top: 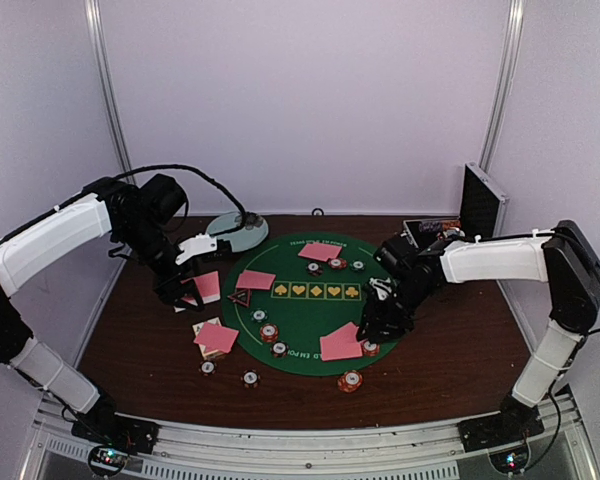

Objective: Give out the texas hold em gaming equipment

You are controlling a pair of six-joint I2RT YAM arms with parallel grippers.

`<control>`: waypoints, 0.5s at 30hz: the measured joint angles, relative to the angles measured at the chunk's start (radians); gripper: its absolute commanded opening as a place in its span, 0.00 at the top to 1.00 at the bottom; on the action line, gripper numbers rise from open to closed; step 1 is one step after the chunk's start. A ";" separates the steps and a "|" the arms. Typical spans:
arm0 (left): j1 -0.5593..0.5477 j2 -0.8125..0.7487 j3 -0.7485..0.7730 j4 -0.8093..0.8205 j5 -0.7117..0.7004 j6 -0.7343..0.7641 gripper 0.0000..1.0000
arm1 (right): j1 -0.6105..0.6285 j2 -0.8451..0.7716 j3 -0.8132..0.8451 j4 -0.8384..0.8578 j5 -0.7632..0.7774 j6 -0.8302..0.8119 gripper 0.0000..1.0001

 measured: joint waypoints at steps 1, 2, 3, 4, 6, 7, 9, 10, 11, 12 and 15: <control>0.000 0.000 0.000 0.000 0.000 0.000 1.00 | -0.001 -0.008 0.010 -0.032 0.019 -0.011 0.55; 0.000 0.000 0.000 0.000 0.000 0.000 1.00 | -0.002 -0.018 0.024 -0.064 0.041 -0.023 0.51; 0.000 0.000 0.000 0.000 0.001 0.000 1.00 | -0.003 -0.028 0.034 -0.085 0.060 -0.032 0.46; 0.000 0.000 0.000 0.000 0.001 0.000 1.00 | -0.003 -0.039 0.043 -0.103 0.075 -0.036 0.41; 0.000 0.000 0.000 0.000 0.002 0.000 1.00 | -0.003 -0.074 0.060 -0.126 0.101 -0.040 0.34; 0.000 0.000 0.000 0.000 0.002 0.000 1.00 | -0.003 -0.092 0.065 -0.130 0.106 -0.034 0.31; 0.000 0.000 0.000 0.000 0.002 0.000 1.00 | 0.001 -0.130 0.075 -0.124 0.116 -0.018 0.25; 0.000 0.000 0.000 0.000 0.002 0.000 1.00 | 0.008 -0.147 0.080 -0.117 0.118 -0.006 0.21; 0.000 0.000 0.000 0.000 0.002 0.000 1.00 | 0.012 -0.158 0.090 -0.108 0.119 0.005 0.15; 0.000 0.000 0.000 0.000 0.002 0.000 1.00 | 0.021 -0.164 0.102 -0.093 0.121 0.016 0.07; 0.000 0.000 0.000 0.000 0.001 0.000 1.00 | 0.065 -0.162 0.140 -0.035 0.118 0.058 0.00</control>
